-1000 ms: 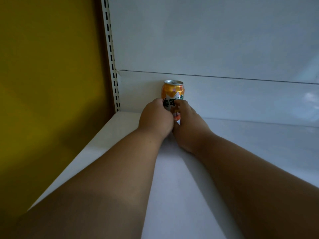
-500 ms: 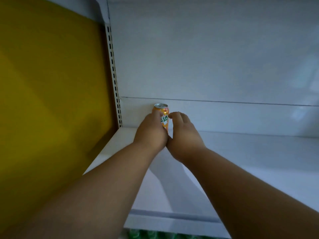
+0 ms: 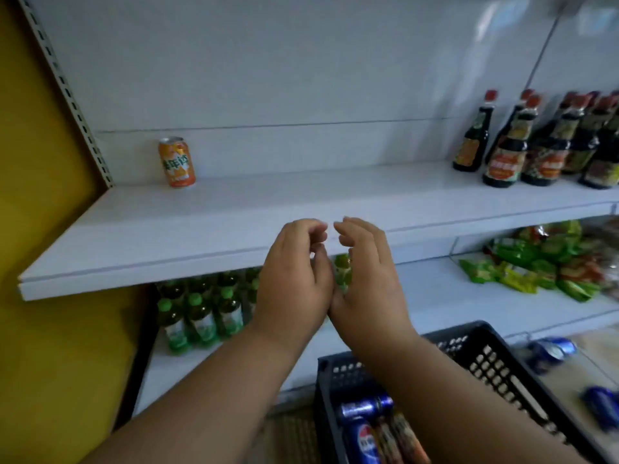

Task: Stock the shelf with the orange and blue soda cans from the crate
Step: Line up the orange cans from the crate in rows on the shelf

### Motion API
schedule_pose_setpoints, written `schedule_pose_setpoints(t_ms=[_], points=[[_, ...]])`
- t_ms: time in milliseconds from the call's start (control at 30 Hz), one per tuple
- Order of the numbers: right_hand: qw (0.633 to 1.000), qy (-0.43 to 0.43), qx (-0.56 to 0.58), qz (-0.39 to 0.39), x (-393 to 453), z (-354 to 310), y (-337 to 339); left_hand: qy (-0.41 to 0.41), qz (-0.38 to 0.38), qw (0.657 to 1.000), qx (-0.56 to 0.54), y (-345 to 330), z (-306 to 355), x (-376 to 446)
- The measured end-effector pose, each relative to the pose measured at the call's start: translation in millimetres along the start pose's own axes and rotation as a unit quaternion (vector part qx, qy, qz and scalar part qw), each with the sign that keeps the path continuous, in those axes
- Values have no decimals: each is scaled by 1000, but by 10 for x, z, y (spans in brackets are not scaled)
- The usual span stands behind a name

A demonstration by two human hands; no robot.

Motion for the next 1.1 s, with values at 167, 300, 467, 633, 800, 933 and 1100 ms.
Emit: schedule_pose_setpoints(t_ms=[167, 300, 467, 633, 800, 933, 1100], points=[[991, -126, -41, -3, -1060, 938, 621, 29, -129, 989, -59, -1033, 236, -1021], [970, -224, -81, -51, -1816, 1715, 675, 106, -239, 963, -58, -1841, -90, -1853], [928, -335, -117, -115, -2368, 2590, 389, 217, -329, 919, -21, -2534, -757, -2597], [906, -370, -119, -169, -2671, 3246, -108, 280, -386, 879, 26, -2904, -1323, -2972], [867, -418, -148, -225, -2880, 3803, -459, 324, -457, 824, 81, -3233, -1769, -3237], [782, -420, -213, -407, -3032, 4263, -816, 336, -479, 804, 102, -3434, -2013, -3373], [708, -320, -329, -537, -3017, 4473, -1142, 365, -490, 785, 97, -3519, -2209, -3505]])
Point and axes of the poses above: each hand's wrist, its own x-axis towards the middle knuckle, its own y-axis out of the back of the hand, z = x × y, the point moved 8 cm from there along x, towards the middle knuckle, and after that the axes turned 2 degrees about z, right-handed, at the moved point
